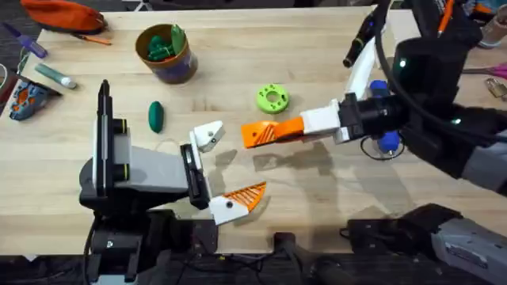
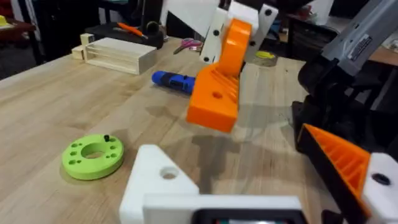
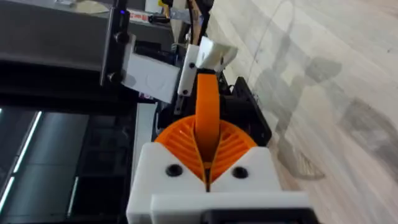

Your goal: Pick up the gripper from the table and insert it into the empty holder that is missing its gripper. Then pick up a screw, insert it into the mounting hole, and use the screwdriver to tighten it. Finally, clean up the table by picking up the vegetable and placing it into the bucket.

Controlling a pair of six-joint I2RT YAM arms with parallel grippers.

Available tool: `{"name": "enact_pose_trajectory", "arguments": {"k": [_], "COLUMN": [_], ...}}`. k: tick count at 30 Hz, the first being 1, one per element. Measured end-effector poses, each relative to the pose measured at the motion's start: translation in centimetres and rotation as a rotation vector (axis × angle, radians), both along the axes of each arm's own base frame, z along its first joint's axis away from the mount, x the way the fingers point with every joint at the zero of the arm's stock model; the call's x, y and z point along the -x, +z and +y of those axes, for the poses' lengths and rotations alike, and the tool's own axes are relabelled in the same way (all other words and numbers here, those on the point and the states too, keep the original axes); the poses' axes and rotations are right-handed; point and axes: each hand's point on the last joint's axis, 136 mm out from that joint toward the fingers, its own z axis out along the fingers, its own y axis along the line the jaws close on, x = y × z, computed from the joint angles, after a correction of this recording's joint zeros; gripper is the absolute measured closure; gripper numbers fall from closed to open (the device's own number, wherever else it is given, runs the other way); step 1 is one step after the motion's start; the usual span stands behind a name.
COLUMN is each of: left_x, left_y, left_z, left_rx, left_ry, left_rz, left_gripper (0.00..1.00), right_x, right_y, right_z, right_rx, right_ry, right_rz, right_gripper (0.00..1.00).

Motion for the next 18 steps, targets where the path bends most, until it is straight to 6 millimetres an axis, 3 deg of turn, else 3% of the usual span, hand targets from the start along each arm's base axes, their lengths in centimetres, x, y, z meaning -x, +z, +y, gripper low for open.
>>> {"name": "enact_pose_trajectory", "arguments": {"k": [9, 18], "left_x": [0.0, 0.0], "left_y": [0.0, 0.0], "left_z": [0.0, 0.0], "left_rx": [0.0, 0.0], "left_ry": [0.0, -0.002], "left_rz": [0.0, 0.0], "left_gripper": [0.015, 0.015], "right_x": [0.5, 0.1], "right_y": [0.6, 0.3], "right_z": [0.1, 0.1], "right_rx": [-0.09, -0.108], "right_ry": [0.015, 0.008], "right_rz": [-0.049, 0.023], "right_gripper": [0.992, 0.992]}}
